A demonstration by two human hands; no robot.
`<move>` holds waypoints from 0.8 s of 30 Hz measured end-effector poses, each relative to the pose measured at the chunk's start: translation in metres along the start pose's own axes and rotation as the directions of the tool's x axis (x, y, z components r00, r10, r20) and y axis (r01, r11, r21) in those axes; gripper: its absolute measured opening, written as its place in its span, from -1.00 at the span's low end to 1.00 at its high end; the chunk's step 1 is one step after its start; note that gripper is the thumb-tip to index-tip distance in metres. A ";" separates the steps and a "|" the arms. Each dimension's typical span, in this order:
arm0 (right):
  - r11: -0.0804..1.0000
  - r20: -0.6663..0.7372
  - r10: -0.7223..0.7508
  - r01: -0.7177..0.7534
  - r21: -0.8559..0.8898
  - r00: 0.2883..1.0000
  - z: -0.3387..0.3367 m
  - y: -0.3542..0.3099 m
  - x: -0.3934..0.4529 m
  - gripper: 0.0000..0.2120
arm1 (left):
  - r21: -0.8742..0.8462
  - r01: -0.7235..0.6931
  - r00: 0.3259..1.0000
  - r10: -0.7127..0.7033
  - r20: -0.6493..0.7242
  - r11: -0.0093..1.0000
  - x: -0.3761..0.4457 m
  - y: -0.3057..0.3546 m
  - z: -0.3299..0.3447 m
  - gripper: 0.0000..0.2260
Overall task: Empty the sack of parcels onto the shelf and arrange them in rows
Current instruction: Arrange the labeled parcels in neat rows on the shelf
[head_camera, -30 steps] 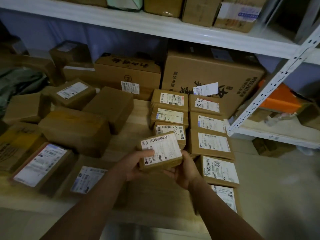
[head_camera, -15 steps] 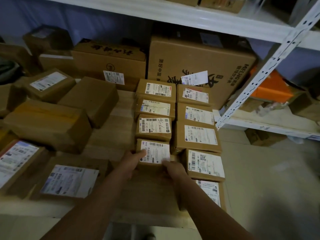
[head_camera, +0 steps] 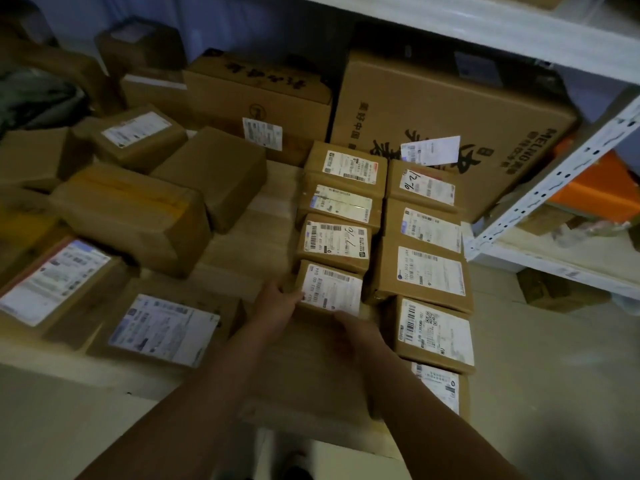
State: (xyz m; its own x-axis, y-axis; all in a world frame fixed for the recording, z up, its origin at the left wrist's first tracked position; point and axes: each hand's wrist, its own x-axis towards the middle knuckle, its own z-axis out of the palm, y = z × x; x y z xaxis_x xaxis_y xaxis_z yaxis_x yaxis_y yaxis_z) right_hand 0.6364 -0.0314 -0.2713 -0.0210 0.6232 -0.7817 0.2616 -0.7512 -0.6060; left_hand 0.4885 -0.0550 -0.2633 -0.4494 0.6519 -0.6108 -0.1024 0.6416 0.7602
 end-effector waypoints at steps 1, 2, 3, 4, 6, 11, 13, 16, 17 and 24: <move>0.998 0.023 0.025 -0.027 0.059 0.999 0.005 0.000 -0.005 -0.72 | 0.053 -0.038 0.998 0.041 -0.041 0.998 -0.004 0.004 -0.007 -0.60; 0.993 0.037 0.055 -0.059 0.100 0.998 0.011 0.000 -0.012 -0.80 | 0.106 -0.073 0.993 0.082 -0.086 0.992 -0.009 0.008 -0.015 -0.63; 0.989 0.046 0.083 -0.088 0.118 0.996 0.018 0.001 -0.017 -0.87 | 0.154 -0.110 0.982 0.131 -0.136 0.982 -0.014 0.013 -0.025 -0.67; 0.988 0.049 0.101 -0.107 0.116 0.994 0.026 0.001 -0.023 -0.91 | 0.202 -0.151 0.963 0.190 -0.189 0.968 -0.018 0.017 -0.038 -0.71; 0.994 0.075 0.099 -0.102 0.044 0.992 0.046 0.002 -0.034 -0.95 | 0.285 -0.230 0.906 0.312 -0.286 0.930 -0.026 0.020 -0.071 -0.77; 0.996 0.200 0.012 0.005 -0.084 0.980 0.099 0.004 -0.055 -0.82 | 0.470 -0.149 0.716 0.423 -0.555 0.870 -0.031 -0.013 -0.153 -0.78; 0.992 0.215 -0.030 0.055 -0.110 0.976 0.117 0.006 -0.064 -0.78 | 0.473 0.065 0.731 0.281 -0.622 0.879 -0.031 -0.033 -0.171 -0.65; 0.977 0.259 -0.047 0.098 -0.188 0.965 0.134 0.011 -0.077 -0.85 | 0.292 0.150 0.859 0.022 -0.511 0.945 -0.027 -0.056 -0.184 -0.45; 0.974 0.269 -0.045 0.102 -0.202 0.962 0.138 0.012 -0.080 -0.84 | 0.225 0.111 0.900 -0.002 -0.436 0.968 -0.027 -0.060 -0.186 -0.44; 0.925 0.049 -0.261 0.264 -0.275 0.964 0.122 0.015 -0.082 -0.67 | 0.298 0.087 0.987 -0.043 -0.153 0.951 -0.033 -0.054 -0.182 -0.22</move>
State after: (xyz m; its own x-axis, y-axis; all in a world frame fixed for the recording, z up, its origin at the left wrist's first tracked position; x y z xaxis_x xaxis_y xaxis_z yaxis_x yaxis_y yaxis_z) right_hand 0.5246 -0.1204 -0.2345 -0.1362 0.7861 -0.6029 0.5013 -0.4703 -0.7264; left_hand 0.3472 -0.1843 -0.2437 -0.5753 0.5543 -0.6015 0.1279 0.7873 0.6032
